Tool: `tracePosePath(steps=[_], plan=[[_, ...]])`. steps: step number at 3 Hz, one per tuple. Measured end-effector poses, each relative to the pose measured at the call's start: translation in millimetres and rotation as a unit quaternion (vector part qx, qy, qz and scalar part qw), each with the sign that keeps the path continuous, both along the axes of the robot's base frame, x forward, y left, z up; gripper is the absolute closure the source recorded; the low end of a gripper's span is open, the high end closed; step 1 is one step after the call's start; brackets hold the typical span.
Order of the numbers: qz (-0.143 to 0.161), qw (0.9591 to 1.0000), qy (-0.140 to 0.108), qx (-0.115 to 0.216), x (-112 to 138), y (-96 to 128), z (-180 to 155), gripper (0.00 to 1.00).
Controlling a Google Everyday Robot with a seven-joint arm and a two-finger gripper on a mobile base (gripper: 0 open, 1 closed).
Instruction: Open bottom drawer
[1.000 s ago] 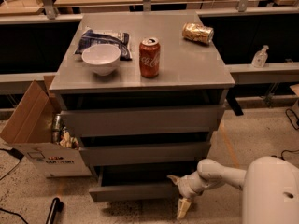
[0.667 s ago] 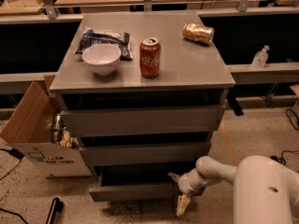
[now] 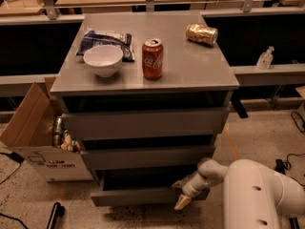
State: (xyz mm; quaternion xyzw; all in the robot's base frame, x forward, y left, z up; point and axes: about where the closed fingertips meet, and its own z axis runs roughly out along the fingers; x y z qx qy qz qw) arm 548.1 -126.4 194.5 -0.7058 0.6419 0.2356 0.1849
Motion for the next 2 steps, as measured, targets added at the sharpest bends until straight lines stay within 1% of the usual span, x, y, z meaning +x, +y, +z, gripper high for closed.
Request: tracePosePath(steps=[1, 2], plan=[[0.003, 1.0000, 0.005, -0.004, -8, 8, 0, 0.45], [0.017, 0.9998, 0.011, -0.002, -25, 19, 6, 0.44]])
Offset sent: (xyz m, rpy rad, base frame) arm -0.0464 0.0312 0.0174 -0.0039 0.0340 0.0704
